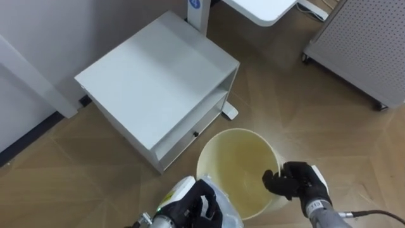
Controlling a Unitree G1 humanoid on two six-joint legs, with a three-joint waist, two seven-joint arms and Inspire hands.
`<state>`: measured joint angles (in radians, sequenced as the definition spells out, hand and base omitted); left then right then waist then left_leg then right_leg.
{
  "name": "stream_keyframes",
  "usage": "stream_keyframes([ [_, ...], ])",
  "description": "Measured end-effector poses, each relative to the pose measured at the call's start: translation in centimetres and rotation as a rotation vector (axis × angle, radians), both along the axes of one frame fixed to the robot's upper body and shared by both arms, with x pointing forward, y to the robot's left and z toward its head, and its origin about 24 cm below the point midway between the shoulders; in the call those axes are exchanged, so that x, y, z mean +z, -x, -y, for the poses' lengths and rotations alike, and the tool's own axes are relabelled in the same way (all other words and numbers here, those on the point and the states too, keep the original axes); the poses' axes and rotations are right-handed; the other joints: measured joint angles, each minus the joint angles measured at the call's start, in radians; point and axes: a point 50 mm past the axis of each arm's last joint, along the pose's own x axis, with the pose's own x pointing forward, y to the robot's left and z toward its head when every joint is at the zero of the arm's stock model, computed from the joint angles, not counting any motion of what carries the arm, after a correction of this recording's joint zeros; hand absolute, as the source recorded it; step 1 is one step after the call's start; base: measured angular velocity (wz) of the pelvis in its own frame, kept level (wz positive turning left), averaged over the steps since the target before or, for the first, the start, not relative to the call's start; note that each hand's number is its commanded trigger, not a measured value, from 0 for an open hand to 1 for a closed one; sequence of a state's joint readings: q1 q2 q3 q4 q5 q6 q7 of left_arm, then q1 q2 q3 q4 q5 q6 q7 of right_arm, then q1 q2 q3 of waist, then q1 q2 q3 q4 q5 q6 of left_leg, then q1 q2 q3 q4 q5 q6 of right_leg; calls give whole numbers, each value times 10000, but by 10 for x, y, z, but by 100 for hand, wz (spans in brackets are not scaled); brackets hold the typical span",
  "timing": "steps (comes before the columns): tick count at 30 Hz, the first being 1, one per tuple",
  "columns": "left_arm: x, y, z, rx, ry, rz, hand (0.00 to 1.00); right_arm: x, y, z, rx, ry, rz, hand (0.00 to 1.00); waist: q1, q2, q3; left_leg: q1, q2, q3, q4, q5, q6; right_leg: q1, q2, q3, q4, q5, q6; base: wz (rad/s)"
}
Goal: Pick garbage
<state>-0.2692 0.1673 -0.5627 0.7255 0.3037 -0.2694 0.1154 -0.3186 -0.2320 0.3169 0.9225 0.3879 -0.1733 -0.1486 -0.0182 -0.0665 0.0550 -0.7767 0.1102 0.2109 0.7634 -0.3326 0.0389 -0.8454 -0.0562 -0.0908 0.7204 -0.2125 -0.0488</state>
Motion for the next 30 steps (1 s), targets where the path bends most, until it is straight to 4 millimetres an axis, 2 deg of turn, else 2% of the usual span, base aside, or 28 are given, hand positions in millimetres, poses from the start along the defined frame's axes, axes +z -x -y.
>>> stream_keyframes([
  [4,1,-1,-1,250,-79,326,100,-7,7,-2,245,11,-272,100,-4,219,-9,-74,-7,7,-46,1,0,-64,6,-2,-77,41,11,-1],
  [7,3,-3,-2,513,-79,585,100,-13,14,-8,739,25,-544,100,-36,255,-9,-112,-14,36,-79,1,1,-106,-149,-285,-83,43,-7,0],
  [16,6,-5,-5,1224,56,1137,100,-28,37,-11,1142,-172,-963,100,-39,341,-54,-154,-18,-79,10,1,2,-32,-187,-480,-100,47,-14,3],
  [17,6,-5,-5,1253,71,1156,60,-30,39,-11,1138,-187,-1009,100,-39,353,-62,-139,-18,-86,13,1,2,-14,-187,-484,-100,47,-15,0],
  [18,7,-5,-4,1294,118,1199,36,-31,41,-11,1119,-203,-1067,100,-40,380,-78,-131,-21,-91,21,3,4,-5,-192,-487,-95,50,-18,0],
  [19,7,-5,-3,1376,183,1248,0,-32,43,-11,1102,-217,-1071,100,-42,398,-90,-122,-23,-86,21,4,7,-1,-196,-487,-93,56,-25,0],
  [24,10,-6,1,1363,380,1393,0,-34,46,-10,1064,-236,-1132,100,-67,410,-99,-57,-9,-86,21,7,9,55,-190,-478,-94,62,-35,0],
  [30,10,-6,1,1376,461,1374,0,-34,47,-13,1168,-289,-1125,100,-255,393,-109,-52,-23,-75,41,6,9,59,-210,-454,-57,62,-35,0],
])
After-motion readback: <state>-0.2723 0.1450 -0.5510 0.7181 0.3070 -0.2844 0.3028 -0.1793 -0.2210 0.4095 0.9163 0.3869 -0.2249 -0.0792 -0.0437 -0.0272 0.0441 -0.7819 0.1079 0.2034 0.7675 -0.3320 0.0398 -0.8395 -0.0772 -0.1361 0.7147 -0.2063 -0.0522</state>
